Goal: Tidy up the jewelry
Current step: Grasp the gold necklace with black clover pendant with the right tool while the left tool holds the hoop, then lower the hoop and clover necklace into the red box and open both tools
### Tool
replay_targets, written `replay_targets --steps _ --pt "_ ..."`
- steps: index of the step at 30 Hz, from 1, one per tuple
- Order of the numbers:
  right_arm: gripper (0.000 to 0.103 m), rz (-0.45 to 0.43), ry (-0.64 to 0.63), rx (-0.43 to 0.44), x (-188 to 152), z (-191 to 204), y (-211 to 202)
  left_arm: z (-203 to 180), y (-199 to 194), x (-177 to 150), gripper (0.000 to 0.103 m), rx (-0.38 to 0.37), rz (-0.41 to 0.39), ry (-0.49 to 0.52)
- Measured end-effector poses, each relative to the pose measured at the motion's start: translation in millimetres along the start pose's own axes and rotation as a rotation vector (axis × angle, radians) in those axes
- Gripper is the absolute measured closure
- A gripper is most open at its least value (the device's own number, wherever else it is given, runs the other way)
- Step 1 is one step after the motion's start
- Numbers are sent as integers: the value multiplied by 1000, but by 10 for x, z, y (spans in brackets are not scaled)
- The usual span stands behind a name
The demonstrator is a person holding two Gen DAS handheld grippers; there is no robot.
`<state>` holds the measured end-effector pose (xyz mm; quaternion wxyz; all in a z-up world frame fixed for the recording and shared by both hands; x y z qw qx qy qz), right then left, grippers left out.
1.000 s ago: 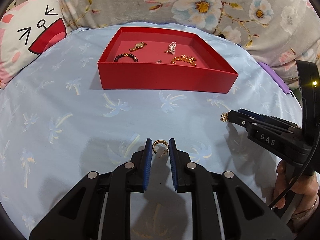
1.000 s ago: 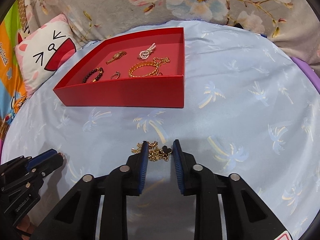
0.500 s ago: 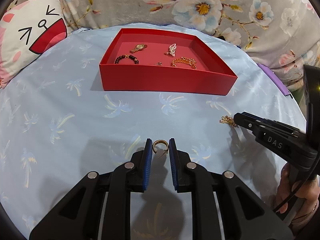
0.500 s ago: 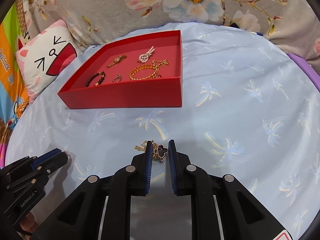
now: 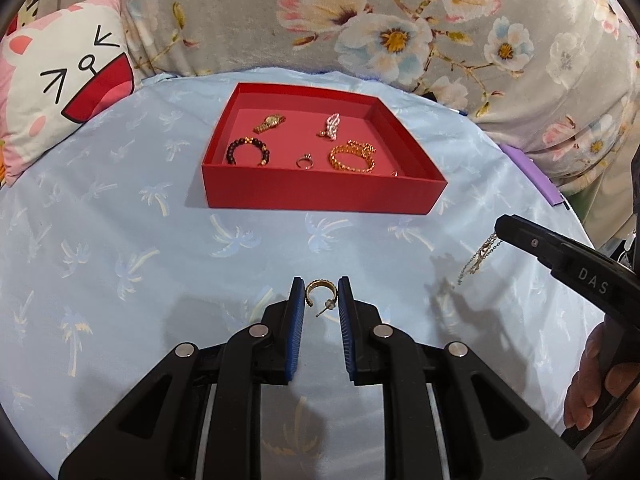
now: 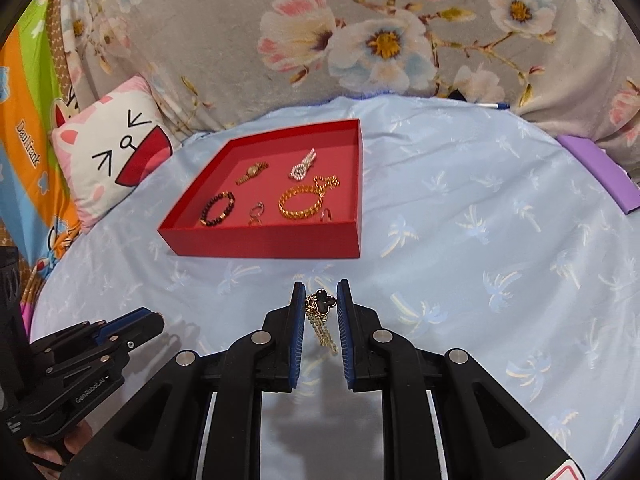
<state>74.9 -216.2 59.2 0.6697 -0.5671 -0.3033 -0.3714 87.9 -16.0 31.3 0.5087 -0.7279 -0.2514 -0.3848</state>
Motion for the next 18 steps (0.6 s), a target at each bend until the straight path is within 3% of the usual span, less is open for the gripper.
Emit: replay_targets --steps 10,18 --pt "88 -83 -11 53 372 165 -294 -3 -195 366 87 -4 -72 5" --pt "88 -130 -28 91 693 287 -259 12 -178 738 87 7 -125 14"
Point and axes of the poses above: each gripper's, at about its wrist camera, not at the fingertips, and y roughly the way its jaws point, z to its left, x to its top, the point moved 1 cm from there along y, roughly the way its jaws point, and after that the axes turned 11 degrees about -z, right-handed, at the moved point
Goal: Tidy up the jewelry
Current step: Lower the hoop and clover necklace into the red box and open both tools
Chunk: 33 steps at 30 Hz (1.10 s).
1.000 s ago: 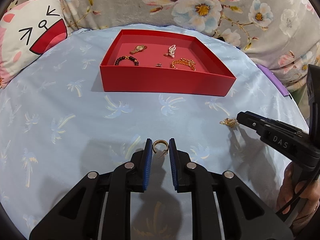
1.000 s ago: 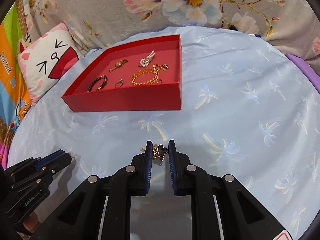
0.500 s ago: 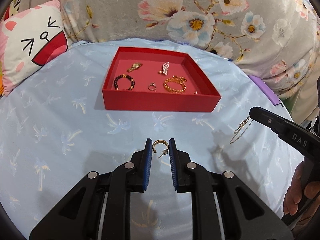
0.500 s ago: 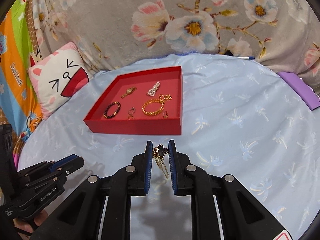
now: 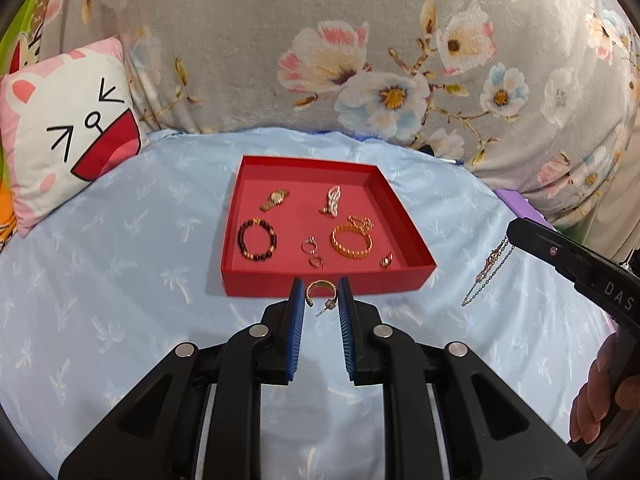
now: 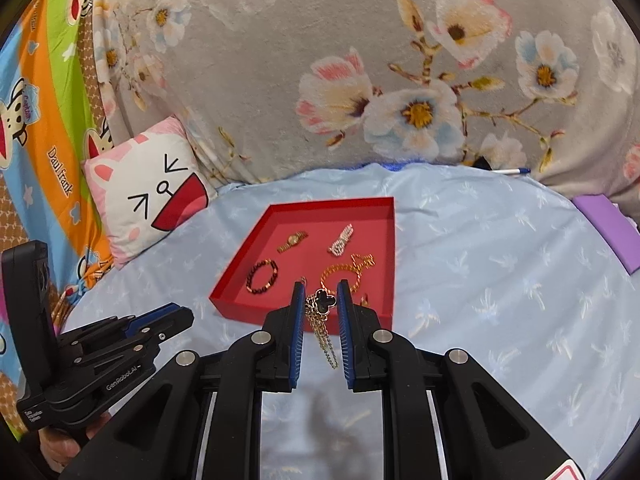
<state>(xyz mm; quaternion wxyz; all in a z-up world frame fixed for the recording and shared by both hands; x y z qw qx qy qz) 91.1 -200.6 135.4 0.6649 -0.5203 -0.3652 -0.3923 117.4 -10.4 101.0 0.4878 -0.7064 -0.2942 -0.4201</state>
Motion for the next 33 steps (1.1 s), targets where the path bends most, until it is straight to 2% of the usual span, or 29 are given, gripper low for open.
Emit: replay_targets --steps 9,17,25,33 --pt "88 -40 -9 15 370 31 329 27 265 379 87 25 -49 25" --pt "88 -36 10 41 614 6 756 63 582 628 87 40 -63 39" --pt "88 -14 9 47 741 -10 1209 73 952 788 87 63 -57 68" --pt "88 14 8 35 729 -65 1589 180 1329 799 87 79 -22 46"
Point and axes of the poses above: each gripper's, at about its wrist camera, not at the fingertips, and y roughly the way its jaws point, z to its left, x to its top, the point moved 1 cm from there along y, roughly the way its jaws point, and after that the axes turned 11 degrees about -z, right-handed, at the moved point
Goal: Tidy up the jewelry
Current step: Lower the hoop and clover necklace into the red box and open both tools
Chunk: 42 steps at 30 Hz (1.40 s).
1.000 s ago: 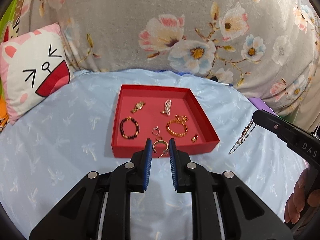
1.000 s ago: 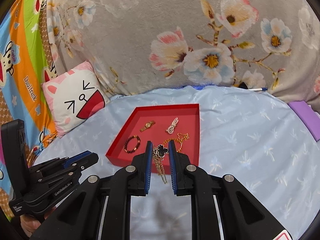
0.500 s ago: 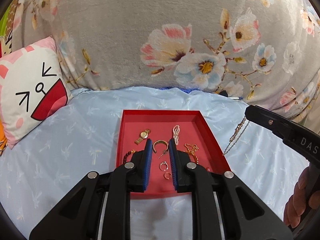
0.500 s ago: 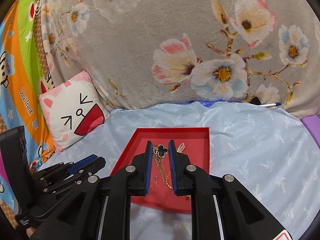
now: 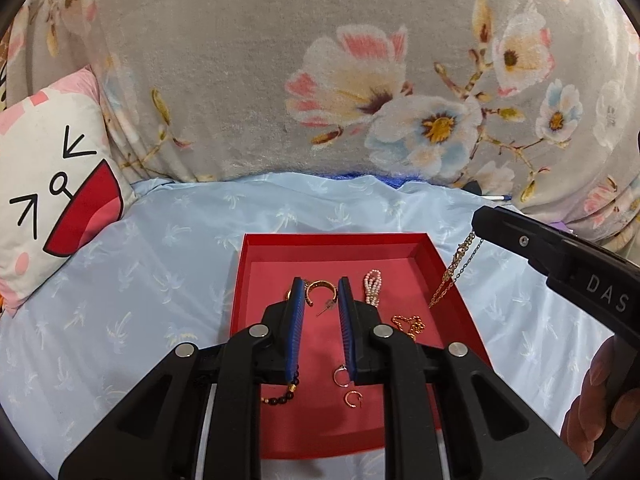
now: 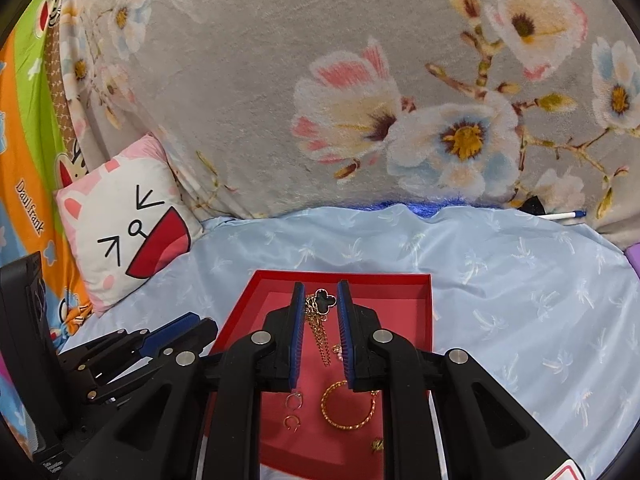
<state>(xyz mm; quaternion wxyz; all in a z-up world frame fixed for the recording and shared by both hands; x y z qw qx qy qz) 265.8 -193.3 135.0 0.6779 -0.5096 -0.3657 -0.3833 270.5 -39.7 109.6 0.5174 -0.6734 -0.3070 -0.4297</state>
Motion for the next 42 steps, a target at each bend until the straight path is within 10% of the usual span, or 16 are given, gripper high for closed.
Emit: replay_targets --steps 27,35,42 --pt "86 138 28 -62 -428 -368 908 105 834 -214 86 33 105 -30" --pt "74 105 36 -64 -363 -375 769 114 764 -183 62 26 89 -46" --pt "67 78 43 -58 -329 -332 514 128 566 -152 60 28 72 -58"
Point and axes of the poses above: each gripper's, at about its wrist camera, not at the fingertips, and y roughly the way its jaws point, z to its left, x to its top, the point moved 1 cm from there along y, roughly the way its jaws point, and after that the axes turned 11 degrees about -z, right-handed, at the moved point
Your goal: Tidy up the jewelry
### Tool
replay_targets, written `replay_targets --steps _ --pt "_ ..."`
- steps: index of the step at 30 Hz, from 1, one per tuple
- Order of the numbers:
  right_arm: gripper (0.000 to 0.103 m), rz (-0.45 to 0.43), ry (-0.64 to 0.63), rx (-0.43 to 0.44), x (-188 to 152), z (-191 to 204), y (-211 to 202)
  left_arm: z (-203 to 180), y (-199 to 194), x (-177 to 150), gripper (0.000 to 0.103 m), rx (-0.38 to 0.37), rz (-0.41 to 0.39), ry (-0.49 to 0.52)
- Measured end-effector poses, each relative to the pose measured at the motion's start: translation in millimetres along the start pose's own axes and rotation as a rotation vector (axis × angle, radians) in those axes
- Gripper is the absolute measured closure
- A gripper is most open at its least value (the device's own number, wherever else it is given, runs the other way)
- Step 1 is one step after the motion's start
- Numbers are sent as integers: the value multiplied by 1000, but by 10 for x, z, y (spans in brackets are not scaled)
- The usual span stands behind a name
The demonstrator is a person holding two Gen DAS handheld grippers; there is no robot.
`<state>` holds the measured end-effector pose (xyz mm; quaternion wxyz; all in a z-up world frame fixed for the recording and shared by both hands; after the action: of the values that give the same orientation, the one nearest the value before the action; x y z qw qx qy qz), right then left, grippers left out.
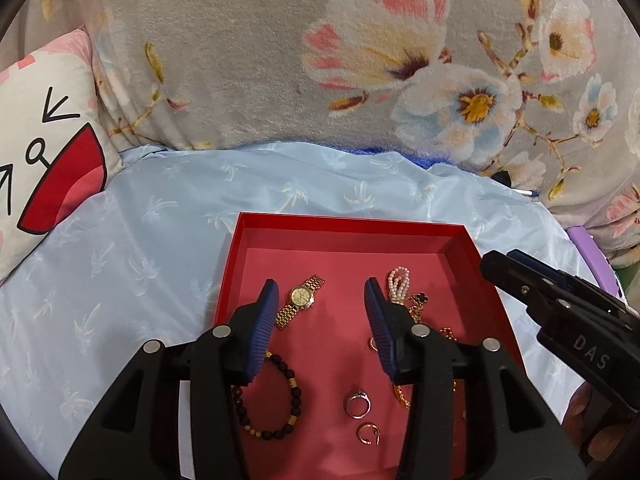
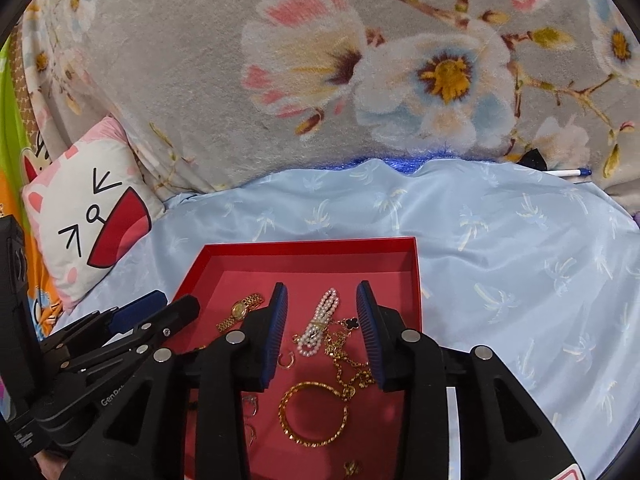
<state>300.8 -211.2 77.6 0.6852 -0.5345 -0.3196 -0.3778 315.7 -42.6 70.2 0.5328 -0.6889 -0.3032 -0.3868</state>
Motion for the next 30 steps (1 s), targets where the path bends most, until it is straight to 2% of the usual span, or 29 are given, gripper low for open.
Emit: replay_targets --steps 8,13,18,26,28,30 --pt "55 -14 -4 -9 -159 92 -371 -12 -320 -37 60 13 -13 -5" --pt "42 -24 -11 -29 -319 166 -652 -50 -567 -134 60 12 -17 -4" --pt "37 -28 -12 -54 -544 237 -931 -103 -791 -278 51 19 -21 2" --pt "33 -38 -34 -108 -874 307 -1276 -199 -1127 -612 48 43 -33 31" --pt "32 -46 -47 -131 -958 313 -1345 -195 -1186 -704 42 56 -35 27" --pt "28 -48 -43 -145 -1056 299 -1406 -162 -1235 -785 31 68 -37 7"
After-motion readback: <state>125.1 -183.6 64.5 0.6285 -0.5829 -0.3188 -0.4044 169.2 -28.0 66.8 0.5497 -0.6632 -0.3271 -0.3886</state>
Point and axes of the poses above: each gripper's, at about its wrist camera, not at the fingertips, and y roughly the way its jaws point, z to its left, x to its top, the point moved 1 cm from there along y, roughly the way its jaws point, and after that the axes turned 11 degrees about -z, right-handed, at the moved point
